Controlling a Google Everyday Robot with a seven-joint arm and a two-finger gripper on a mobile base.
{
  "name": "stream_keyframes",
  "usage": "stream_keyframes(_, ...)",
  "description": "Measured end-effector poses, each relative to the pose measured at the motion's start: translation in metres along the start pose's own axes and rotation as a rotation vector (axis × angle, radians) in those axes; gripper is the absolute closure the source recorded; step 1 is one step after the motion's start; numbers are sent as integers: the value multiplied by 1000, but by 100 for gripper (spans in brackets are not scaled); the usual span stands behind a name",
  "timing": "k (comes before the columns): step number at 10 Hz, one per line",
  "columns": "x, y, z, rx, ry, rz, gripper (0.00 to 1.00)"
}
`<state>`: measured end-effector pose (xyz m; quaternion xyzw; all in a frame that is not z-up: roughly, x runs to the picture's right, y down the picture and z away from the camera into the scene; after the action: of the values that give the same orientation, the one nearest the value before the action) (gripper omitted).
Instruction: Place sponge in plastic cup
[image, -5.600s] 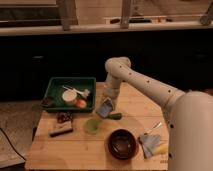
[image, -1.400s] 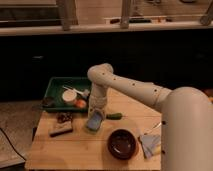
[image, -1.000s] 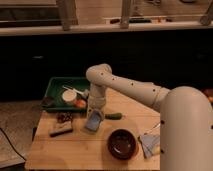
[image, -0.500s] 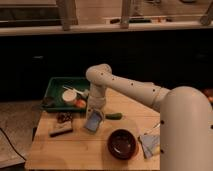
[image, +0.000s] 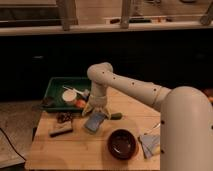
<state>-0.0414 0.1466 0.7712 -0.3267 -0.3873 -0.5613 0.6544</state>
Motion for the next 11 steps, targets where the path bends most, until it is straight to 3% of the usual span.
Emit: stream_keyframes(11,8,7,-24,23,45,-19,20)
